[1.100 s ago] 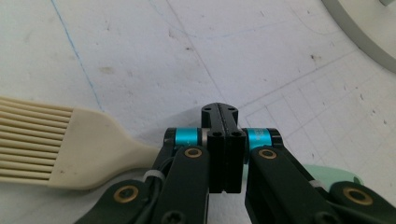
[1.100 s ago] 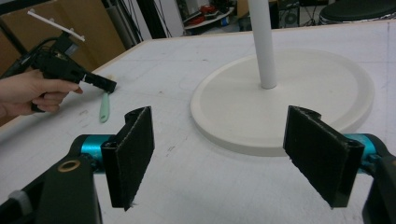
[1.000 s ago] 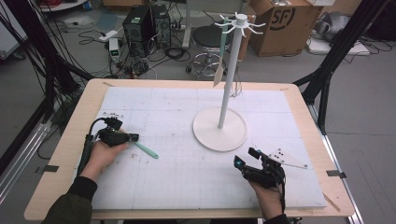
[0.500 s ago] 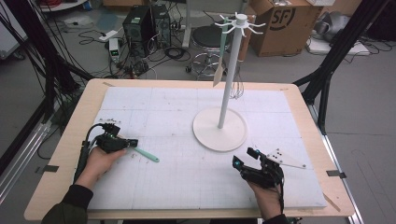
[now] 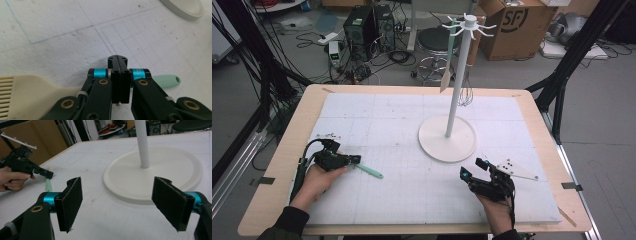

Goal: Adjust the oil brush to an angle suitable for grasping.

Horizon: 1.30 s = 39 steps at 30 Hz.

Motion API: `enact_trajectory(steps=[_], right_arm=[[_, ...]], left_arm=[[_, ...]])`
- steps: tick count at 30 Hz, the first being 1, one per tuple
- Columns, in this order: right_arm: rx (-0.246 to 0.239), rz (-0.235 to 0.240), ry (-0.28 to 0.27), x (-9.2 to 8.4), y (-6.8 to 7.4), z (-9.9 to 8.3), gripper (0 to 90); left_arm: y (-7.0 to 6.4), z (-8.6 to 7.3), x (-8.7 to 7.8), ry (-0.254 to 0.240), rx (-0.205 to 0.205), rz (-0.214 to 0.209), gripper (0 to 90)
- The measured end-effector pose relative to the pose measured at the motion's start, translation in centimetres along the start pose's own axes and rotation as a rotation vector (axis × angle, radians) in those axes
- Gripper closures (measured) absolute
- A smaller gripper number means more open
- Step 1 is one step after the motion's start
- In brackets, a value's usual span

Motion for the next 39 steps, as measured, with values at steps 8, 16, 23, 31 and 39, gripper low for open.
enact_trajectory(steps=[8, 16, 23, 31, 39], right_arm=[[0.003, 0.004, 0.001, 0.1, 0.1, 0.0, 24.1], [0.009, 0.003, 0.0, 0.0, 0.1, 0.0, 24.0], [0.004, 0.005, 0.002, 0.1, 0.2, 0.0, 24.1], [0.004, 0.002, 0.002, 0.1, 0.1, 0.0, 24.0], [0.004, 0.009, 0.004, 0.1, 0.1, 0.0, 24.0]], left_arm=[[-0.8, -0.6, -0.1, 0.014, -0.005, -0.019, 90.0], [-1.9, -1.4, -0.3, 0.011, -0.017, -0.044, 90.0], [-3.1, -2.1, -0.3, 0.024, 0.0, -0.063, 90.0], [-3.5, -2.2, -0.4, 0.017, -0.004, -0.076, 90.0], [-6.5, -3.1, -1.0, -0.015, 0.028, -0.142, 90.0]])
Point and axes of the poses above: each handheld gripper's, and its own axes: x roughly forward along the jaws, z roughly out of its top, y roughly to its left, the point moved 10 cm from there along x, roughly forward along the jaws, and after that the axes turned 9 degrees about -y, right-handed, at the moved point
